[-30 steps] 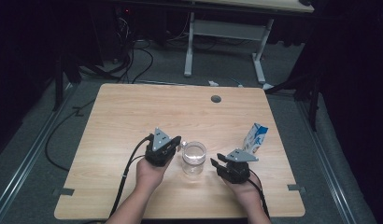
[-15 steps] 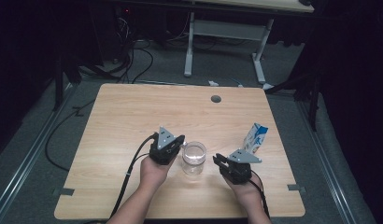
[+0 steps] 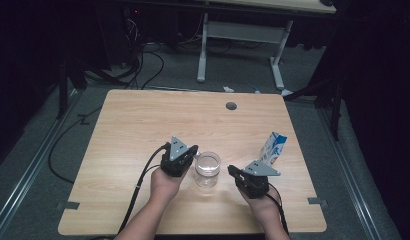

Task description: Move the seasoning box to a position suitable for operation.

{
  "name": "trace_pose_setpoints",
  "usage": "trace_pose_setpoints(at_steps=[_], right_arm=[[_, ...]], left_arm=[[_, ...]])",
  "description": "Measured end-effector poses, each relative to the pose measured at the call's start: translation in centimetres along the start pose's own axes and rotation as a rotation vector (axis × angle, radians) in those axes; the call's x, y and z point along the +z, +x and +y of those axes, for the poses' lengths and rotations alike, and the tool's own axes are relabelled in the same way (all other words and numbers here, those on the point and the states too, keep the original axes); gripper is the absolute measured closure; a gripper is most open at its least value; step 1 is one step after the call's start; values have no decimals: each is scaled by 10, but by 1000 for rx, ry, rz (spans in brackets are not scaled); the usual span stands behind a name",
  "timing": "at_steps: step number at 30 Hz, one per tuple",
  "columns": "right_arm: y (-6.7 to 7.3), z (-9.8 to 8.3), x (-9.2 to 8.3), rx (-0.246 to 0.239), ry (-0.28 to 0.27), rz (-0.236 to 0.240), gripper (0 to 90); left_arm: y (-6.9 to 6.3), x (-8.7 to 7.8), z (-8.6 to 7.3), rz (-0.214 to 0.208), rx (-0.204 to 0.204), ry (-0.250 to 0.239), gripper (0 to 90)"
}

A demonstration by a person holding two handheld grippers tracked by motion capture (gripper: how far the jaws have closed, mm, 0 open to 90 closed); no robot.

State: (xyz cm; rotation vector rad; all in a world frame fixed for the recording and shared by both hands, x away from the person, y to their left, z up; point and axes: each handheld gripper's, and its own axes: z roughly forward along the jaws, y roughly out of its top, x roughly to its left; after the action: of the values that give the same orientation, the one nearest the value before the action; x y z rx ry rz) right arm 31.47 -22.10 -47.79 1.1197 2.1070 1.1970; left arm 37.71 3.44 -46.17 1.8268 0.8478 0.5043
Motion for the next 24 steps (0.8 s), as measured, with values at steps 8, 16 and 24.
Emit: trace_pose_setpoints(at_steps=[8, 16, 24], right_arm=[[1, 0, 1, -2, 7, 3, 900], [3, 0, 1, -9, 5, 9, 899], [6, 1, 2, -22, 2, 13, 898]], left_arm=[[0, 0, -1, -2, -1, -4, 900], [1, 0, -1, -6, -6, -7, 900], [2, 0, -1, -9, -11, -8, 900]])
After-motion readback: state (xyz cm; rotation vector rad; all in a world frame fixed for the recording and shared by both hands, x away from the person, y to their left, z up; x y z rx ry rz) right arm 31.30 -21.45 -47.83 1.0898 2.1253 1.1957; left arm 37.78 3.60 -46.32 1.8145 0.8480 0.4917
